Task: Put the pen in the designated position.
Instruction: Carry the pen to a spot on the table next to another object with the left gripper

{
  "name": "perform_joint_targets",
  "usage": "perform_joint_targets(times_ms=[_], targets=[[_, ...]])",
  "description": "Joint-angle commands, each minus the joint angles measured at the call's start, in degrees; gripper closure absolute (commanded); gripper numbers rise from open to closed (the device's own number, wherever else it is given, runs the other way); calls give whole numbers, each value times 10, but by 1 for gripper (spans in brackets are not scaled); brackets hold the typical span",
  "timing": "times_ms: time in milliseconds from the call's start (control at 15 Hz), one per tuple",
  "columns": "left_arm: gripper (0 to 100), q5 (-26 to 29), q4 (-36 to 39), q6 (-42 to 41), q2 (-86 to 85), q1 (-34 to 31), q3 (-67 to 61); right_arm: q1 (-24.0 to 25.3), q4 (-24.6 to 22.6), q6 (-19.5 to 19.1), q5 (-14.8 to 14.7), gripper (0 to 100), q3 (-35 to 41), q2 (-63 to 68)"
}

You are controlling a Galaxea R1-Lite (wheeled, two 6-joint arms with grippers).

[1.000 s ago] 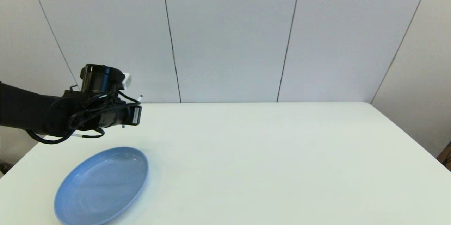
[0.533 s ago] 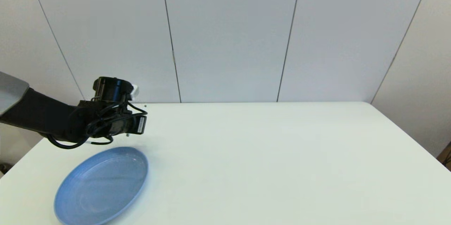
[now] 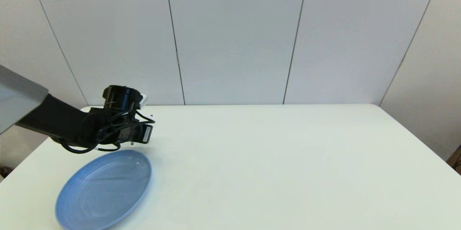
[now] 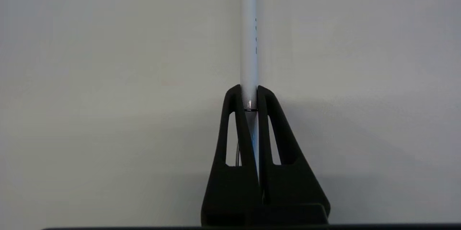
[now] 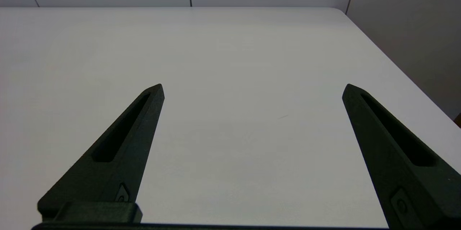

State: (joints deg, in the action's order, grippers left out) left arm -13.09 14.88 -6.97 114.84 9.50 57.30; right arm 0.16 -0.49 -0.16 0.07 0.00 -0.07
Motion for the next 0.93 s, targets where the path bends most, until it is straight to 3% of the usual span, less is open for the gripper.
perform_joint_targets(times_ms=[67,933], targets=[[100,-1,1,-1,15,0,0,0,0,0,0,0,0,1],[100,1,1,0,23,1,2,0,0,0,0,0,0,1]])
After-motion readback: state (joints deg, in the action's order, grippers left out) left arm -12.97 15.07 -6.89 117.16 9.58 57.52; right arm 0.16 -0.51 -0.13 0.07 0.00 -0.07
